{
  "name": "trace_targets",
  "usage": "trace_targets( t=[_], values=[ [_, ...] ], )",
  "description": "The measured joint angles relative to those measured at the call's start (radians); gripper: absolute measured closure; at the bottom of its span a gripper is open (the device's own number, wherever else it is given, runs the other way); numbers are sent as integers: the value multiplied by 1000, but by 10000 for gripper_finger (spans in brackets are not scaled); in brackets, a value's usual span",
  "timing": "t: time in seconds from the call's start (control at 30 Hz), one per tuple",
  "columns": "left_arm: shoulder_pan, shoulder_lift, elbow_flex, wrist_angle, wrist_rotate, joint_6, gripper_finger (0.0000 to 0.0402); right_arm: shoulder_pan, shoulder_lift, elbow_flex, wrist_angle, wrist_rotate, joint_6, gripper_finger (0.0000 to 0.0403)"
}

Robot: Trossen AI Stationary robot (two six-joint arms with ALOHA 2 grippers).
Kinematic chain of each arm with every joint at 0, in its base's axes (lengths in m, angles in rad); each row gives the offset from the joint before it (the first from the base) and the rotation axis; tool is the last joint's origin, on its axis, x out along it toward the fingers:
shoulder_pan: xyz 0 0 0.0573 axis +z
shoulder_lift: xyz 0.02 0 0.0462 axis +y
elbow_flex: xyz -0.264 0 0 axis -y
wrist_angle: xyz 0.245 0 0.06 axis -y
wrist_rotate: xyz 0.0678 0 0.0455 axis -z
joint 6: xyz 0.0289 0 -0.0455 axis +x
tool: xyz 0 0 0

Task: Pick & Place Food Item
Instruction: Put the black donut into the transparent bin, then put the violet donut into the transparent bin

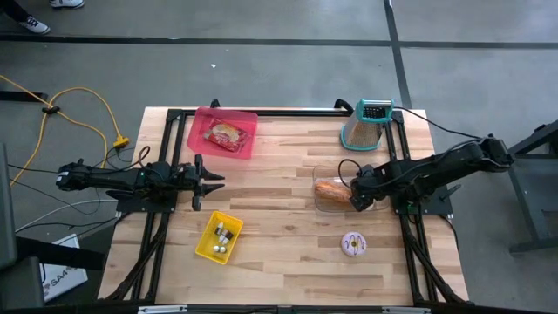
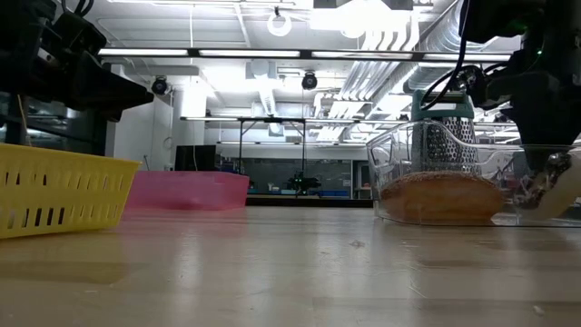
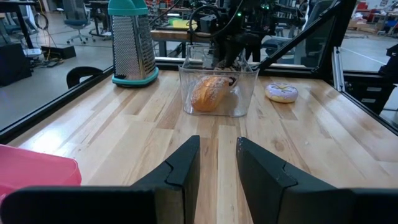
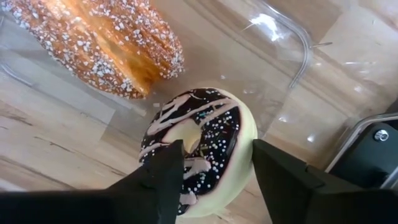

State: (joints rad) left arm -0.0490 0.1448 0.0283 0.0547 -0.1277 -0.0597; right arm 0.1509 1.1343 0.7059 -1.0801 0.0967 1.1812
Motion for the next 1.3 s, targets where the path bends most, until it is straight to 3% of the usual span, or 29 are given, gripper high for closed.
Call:
trace_targets(
  t=[0.47,1.03,1.3],
  values=[
    [0,0,0,0,0,0,302,-3,0,0,-11,-37,27,224],
    [0,0,0,0,0,0,302,-172,-19,0,27,-45,54,225],
    [0,0,0,0,0,0,302,-206,-19,0,37,7,80,225]
  ],
)
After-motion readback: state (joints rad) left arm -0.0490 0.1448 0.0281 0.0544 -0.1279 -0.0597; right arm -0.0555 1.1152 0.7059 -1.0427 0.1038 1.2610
